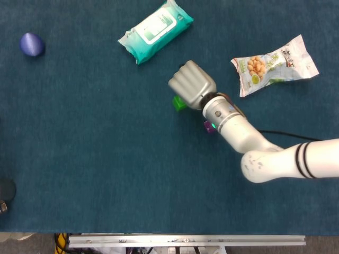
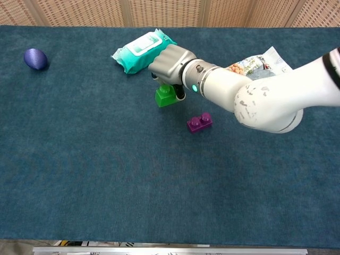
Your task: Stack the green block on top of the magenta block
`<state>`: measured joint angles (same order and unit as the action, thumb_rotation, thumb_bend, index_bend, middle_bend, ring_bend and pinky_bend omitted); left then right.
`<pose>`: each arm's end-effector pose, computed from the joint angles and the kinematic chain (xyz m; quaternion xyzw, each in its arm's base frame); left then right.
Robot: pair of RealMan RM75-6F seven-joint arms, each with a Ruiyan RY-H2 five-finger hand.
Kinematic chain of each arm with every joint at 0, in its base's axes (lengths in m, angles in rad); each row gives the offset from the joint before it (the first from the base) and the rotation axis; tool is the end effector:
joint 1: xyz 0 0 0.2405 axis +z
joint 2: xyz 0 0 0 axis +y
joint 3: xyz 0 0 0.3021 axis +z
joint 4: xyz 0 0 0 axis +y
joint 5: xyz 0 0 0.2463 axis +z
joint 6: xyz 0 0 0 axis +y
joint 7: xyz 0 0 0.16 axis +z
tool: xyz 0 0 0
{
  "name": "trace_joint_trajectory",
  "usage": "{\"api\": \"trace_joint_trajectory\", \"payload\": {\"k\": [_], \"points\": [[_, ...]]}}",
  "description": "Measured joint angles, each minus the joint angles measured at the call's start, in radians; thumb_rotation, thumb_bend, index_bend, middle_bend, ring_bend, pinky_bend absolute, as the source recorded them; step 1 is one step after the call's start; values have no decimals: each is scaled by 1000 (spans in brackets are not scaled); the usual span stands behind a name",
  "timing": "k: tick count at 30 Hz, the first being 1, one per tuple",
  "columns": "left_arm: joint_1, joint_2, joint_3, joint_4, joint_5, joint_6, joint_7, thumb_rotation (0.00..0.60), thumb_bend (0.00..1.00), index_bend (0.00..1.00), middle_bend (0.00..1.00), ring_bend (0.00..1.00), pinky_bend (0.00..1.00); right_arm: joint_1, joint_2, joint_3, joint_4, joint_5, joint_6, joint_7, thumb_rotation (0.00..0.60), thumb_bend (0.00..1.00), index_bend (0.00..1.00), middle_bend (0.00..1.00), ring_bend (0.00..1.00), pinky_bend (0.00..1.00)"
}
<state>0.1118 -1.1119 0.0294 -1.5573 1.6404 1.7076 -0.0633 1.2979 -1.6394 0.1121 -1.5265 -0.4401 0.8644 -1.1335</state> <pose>-0.3798 0.1098 0.1653 -0.5713 -0.3763 -0.4007 0.6095 -0.0220 -0.4129 -0.1250 0.8894 -0.1473 0.1750 0.3957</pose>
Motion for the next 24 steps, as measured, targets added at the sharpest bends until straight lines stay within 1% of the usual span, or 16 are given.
{"api": "trace_joint_trajectory", "payload": {"k": [4,7,9,14,18,24], "points": [[-3,0,1,-9,2,-5,12,600,292,264,279,285,179,14,88,-13,-94,20,-14,9,600,282,644,501,370,475],[-4,0,1,-14,4,-7,19,600,292,264,279,285,178,29,144,-35,-156,39,-23,13,600,282,645,501,370,475],[-6,-1,1,-17,6,-8,24,600,292,264,279,285,178,41,170,-60,-188,48,-24,10,600,281,645,501,371,475],[-6,-2,2,-18,8,-7,27,600,292,264,279,285,178,57,202,-112,-248,50,-8,18,600,282,645,501,371,475],[-4,-3,3,-16,10,-4,24,600,292,263,279,285,178,59,208,-149,-267,30,11,31,600,282,645,502,371,475],[-5,-2,4,-11,10,-5,17,600,292,263,279,285,178,58,211,-189,-284,17,33,41,600,282,645,501,371,475]]}}
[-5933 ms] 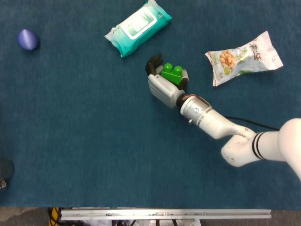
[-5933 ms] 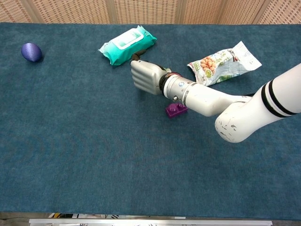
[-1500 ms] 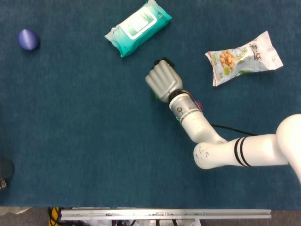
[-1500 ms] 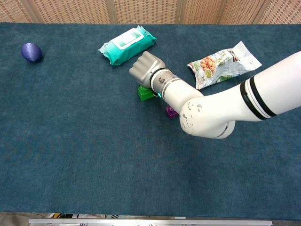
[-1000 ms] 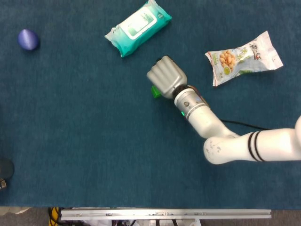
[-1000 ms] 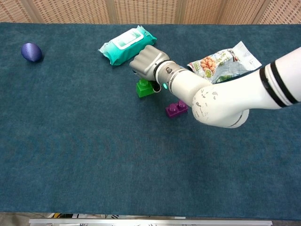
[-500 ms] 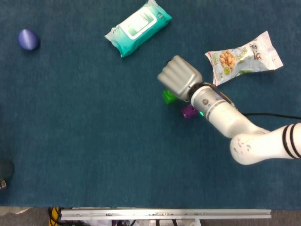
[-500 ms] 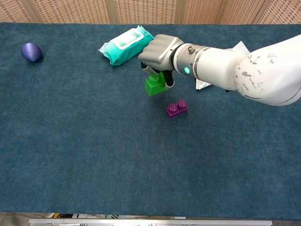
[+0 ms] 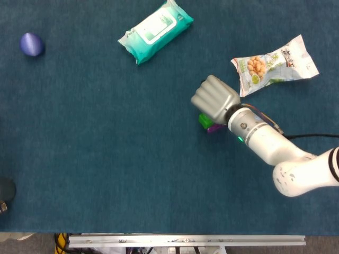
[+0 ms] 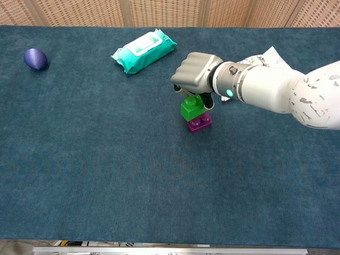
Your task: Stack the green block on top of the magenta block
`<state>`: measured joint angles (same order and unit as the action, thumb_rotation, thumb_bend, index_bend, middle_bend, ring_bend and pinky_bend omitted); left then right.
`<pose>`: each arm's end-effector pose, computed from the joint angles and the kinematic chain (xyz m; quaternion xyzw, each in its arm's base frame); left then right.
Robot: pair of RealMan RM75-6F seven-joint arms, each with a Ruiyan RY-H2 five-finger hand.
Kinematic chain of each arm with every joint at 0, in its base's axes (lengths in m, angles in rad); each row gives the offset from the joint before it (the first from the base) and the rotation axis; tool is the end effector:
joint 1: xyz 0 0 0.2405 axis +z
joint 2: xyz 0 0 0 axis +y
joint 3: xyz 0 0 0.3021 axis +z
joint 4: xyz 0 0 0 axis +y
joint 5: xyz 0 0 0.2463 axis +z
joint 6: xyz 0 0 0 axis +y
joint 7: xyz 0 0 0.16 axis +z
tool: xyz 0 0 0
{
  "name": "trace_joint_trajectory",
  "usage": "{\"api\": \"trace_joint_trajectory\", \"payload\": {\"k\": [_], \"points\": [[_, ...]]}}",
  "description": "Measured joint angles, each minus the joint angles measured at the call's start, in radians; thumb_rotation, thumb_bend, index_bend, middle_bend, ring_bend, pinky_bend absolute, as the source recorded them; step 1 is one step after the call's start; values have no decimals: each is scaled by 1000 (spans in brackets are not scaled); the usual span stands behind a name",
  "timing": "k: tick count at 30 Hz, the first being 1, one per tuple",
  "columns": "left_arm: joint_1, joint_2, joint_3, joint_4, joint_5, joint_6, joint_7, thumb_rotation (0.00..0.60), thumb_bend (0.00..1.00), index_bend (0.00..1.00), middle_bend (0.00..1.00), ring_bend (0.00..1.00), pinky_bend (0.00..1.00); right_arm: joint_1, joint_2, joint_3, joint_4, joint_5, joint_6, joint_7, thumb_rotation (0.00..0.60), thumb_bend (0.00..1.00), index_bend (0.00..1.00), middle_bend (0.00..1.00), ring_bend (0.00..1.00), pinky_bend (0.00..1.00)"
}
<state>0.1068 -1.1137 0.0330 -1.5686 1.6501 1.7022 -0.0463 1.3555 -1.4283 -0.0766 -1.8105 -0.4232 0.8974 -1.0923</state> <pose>-0.3760 0.1112 0.1617 -0.5767 -0.3752 -0.4004 0.6052 -0.0582 -0.3756 -0.0750 0.9167 -0.1251 0.1125 0.3625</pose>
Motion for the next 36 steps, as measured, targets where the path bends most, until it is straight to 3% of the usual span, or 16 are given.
{"api": "trace_joint_trajectory", "payload": {"k": [18,30,36], "points": [[-12,-4,3,14,9,-14,-8,600,292,263,279,285,177,-32,-20,-61,-50,-6,142,-1,600,282,644,501,374,475],[-23,-10,5,37,12,-25,-35,600,292,263,279,285,176,-78,-78,-58,-92,22,291,-47,600,282,645,502,379,479],[-24,-11,5,48,11,-24,-47,600,292,263,279,285,176,-96,-106,-38,-74,42,302,-58,600,282,644,501,379,480]]}}
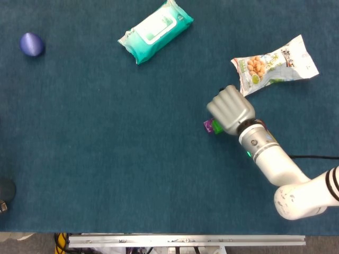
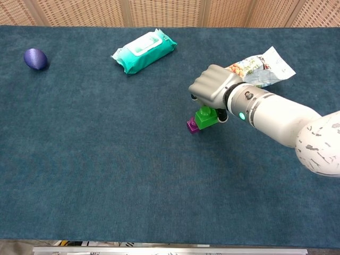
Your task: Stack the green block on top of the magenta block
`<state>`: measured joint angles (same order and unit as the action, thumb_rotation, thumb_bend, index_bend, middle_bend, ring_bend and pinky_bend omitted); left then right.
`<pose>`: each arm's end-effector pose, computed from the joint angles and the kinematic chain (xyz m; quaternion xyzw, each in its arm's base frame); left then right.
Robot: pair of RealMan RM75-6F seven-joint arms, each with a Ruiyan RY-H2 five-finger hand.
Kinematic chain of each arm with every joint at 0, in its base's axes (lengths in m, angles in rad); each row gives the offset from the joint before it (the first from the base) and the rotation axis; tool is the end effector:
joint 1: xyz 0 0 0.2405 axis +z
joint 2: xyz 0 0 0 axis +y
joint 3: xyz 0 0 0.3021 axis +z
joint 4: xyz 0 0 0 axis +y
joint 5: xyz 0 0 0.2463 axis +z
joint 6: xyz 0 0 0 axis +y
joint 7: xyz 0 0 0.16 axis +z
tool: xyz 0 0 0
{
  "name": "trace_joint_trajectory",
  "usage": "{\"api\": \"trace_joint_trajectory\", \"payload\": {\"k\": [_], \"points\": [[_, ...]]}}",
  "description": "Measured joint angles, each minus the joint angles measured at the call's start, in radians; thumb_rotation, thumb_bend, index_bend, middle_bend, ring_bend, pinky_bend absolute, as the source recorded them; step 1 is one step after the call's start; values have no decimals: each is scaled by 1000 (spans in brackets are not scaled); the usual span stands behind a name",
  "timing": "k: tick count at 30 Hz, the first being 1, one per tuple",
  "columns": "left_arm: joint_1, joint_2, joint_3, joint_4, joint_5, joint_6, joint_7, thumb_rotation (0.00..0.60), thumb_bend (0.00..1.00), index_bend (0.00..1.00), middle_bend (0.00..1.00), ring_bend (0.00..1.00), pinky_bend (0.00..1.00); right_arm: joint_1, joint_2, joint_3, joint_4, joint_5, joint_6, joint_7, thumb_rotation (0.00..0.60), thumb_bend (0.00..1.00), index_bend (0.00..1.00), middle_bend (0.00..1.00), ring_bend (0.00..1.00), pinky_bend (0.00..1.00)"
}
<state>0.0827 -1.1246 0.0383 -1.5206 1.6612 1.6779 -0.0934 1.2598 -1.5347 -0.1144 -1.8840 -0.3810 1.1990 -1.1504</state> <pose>-0.3827 0.1183 0.1572 -0.5898 -0.3791 -0.4040 0.5876 -0.0914 -0.3402 -0.0834 0.8853 -0.1645 0.0994 0.4235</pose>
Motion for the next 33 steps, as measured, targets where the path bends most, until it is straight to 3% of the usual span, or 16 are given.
{"api": "trace_joint_trajectory", "payload": {"k": [11,33], "points": [[5,-2,0,9,-8,8,-9,600,292,263,279,285,176,-14,-26,28,48,-16,-25,-15,600,282,644,502,380,481],[7,-5,0,13,-7,16,-11,600,292,263,279,285,176,-21,-15,39,26,1,-32,-60,600,282,644,501,385,485]]}}
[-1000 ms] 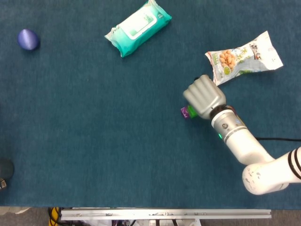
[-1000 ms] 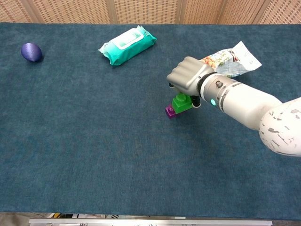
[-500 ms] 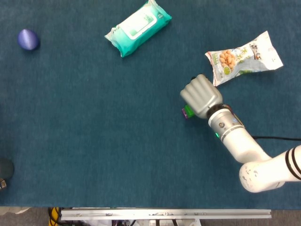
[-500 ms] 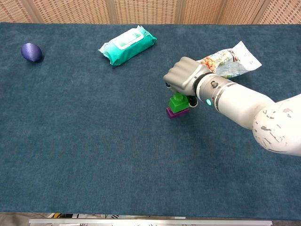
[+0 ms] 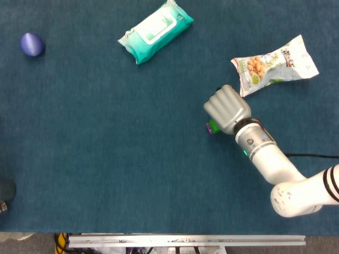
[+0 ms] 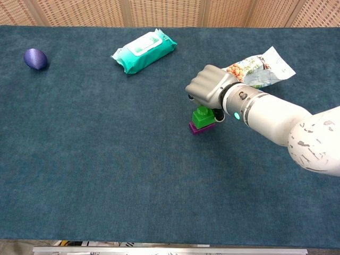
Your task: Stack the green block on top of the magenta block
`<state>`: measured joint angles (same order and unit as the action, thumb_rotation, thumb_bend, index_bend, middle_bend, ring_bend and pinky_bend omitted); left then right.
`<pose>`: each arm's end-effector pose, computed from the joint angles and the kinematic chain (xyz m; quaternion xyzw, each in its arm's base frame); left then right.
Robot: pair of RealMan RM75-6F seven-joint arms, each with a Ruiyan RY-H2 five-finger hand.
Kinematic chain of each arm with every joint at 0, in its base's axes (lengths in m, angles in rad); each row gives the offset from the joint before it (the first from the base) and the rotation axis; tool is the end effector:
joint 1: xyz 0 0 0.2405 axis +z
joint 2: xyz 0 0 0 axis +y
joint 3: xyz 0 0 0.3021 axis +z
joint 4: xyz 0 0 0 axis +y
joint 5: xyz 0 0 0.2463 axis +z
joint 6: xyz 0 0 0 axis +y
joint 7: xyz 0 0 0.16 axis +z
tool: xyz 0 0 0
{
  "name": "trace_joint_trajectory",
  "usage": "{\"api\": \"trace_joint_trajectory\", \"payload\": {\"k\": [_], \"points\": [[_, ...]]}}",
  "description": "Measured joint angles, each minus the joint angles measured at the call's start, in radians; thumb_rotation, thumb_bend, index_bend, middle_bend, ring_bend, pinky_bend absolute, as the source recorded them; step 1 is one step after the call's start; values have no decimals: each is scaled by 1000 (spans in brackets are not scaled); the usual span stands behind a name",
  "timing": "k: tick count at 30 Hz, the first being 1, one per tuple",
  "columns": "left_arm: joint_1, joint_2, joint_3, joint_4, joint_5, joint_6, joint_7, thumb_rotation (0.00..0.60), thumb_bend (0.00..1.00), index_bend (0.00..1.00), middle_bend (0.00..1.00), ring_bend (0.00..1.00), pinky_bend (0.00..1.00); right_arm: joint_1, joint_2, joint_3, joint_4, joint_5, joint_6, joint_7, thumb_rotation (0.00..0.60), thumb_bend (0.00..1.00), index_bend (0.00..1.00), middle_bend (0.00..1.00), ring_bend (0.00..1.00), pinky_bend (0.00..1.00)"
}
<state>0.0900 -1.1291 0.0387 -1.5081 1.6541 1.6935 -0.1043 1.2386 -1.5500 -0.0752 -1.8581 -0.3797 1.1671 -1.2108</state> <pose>-0.3856 0.1152 0.1594 -0.5836 -0.3783 -0.4060 0.5928 -0.0874 -0.3428 -0.0906 0.8891 -0.1531 0.0962 0.4206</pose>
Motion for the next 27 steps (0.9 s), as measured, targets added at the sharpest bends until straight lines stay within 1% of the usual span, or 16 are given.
{"api": "trace_joint_trajectory", "payload": {"k": [9,27], "points": [[2,0,0,4,-3,3,-4,600,292,263,279,285,176,-1,-2,2,-7,-4,-2,-8,600,282,645,502,386,486],[5,-4,1,12,-4,4,-9,600,292,263,279,285,176,5,-19,-15,-12,-3,14,-63,600,282,644,501,387,486]]}}
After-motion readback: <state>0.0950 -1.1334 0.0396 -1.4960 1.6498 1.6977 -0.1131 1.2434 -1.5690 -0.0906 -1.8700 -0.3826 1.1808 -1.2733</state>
